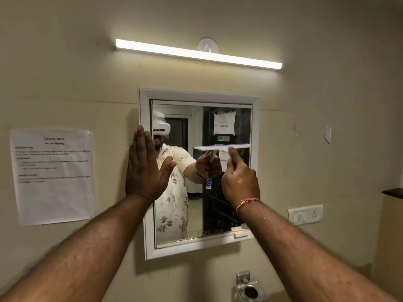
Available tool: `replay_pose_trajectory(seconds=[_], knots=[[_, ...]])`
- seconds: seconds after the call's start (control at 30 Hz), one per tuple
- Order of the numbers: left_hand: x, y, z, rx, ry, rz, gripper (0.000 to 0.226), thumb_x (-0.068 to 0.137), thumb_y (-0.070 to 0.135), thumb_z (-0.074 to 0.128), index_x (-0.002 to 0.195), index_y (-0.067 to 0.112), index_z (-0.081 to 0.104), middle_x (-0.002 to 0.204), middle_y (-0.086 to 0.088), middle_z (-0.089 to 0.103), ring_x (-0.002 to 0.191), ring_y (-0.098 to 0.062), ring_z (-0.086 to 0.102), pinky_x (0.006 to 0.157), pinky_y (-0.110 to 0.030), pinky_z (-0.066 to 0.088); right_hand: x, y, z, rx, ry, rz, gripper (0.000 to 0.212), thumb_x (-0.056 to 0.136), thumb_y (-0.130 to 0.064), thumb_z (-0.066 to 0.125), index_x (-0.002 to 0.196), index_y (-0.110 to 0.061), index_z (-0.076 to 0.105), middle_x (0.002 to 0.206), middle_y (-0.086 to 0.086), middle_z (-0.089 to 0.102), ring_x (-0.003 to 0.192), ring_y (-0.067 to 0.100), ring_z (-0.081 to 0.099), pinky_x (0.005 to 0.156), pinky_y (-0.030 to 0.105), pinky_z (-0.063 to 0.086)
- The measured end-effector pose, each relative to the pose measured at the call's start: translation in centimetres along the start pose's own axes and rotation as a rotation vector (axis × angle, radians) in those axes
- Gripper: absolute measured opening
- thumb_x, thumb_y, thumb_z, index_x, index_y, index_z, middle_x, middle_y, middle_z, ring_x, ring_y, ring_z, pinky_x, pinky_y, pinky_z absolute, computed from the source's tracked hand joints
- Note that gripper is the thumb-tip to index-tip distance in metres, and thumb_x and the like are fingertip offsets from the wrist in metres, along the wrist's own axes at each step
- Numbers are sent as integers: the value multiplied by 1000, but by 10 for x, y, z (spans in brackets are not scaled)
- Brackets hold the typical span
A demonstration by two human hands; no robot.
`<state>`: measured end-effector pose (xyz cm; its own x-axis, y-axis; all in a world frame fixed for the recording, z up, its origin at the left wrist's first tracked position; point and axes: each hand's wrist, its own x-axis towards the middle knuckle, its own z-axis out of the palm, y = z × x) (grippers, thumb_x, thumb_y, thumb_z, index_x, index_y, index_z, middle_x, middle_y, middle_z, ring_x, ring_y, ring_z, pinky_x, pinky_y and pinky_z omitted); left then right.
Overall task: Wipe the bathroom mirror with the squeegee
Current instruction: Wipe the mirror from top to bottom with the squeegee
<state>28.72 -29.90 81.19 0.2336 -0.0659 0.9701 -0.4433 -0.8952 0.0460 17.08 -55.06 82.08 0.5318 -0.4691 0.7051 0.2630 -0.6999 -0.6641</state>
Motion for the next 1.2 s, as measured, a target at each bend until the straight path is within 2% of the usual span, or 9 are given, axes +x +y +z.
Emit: replay_pose_trajectory(seconds=[0.07, 0.2, 0.33, 0.57, 0.8, 0.93, 1.0, 1.1, 1.2], knots=[[-12, 1, 1, -6, -12, -4, 102, 111, 67, 41, 177, 5, -7, 187, -16, -15, 175, -33, -8, 141, -56, 15, -12, 12, 4, -7, -3, 23, 45, 114, -40, 44, 158, -50, 48, 103, 0, 80, 80, 19, 70, 76, 37, 64], [-35, 1, 5, -4, -30, -9, 101, 113, 63, 44, 176, 2, -5, 186, -20, -12, 175, -35, -6, 141, -55, 13, -43, 36, 11, -30, -26, 58, 47, 113, -40, 43, 158, -55, 43, 82, -4, 71, 67, 12, 65, 63, 30, 58], [-62, 3, 9, 6, -34, -25, 100, 114, 58, 51, 176, -1, -1, 186, -24, -8, 175, -37, -3, 140, -56, 15, -76, 60, 18, -58, -56, 81, 49, 114, -42, 41, 160, -56, 39, 75, -8, 65, 67, 10, 62, 63, 30, 56], [-103, 3, 16, 64, -56, -12, 105, 112, 60, 54, 174, -8, 4, 183, -33, -1, 174, -43, 3, 139, -58, 20, -125, 100, 30, -75, -127, 132, 57, 113, -41, 39, 159, -68, 20, 82, 0, 71, 71, 21, 67, 71, 47, 65], [-135, 4, 23, 132, -69, -30, 107, 111, 61, 59, 170, -14, 10, 180, -38, 7, 172, -47, 10, 137, -59, 24, -163, 135, 40, -124, -142, 151, 65, 113, -42, 39, 139, -90, 2, 82, 2, 68, 68, 22, 66, 67, 46, 65], [-151, 6, 23, 140, -100, -38, 109, 111, 62, 59, 170, -15, 9, 180, -39, 5, 172, -48, 9, 137, -60, 24, -183, 145, 42, -151, -146, 189, 56, 109, -48, 33, 156, -75, 18, 71, -5, 62, 60, 14, 59, 56, 33, 52], [-158, 7, 22, 120, -102, -31, 109, 111, 60, 61, 168, -17, 10, 178, -41, 5, 172, -49, 9, 137, -60, 24, -192, 151, 44, -178, -163, 231, 54, 109, -49, 30, 159, -68, 25, 68, -6, 59, 58, 15, 57, 55, 33, 47], [-168, 7, 23, 125, -116, -30, 111, 110, 61, 61, 168, -18, 10, 178, -42, 4, 172, -49, 7, 138, -60, 23, -202, 158, 43, -190, -191, 260, 54, 106, -53, 27, 158, -66, 27, 72, -2, 62, 61, 21, 59, 59, 38, 52], [-179, 4, 28, 138, -132, -15, 114, 109, 64, 59, 170, -14, 2, 181, -34, -11, 173, -47, 1, 139, -59, 21, -203, 159, 42, -195, -211, 254, 54, 106, -53, 26, 158, -65, 27, 75, 0, 65, 64, 23, 62, 62, 40, 57]])
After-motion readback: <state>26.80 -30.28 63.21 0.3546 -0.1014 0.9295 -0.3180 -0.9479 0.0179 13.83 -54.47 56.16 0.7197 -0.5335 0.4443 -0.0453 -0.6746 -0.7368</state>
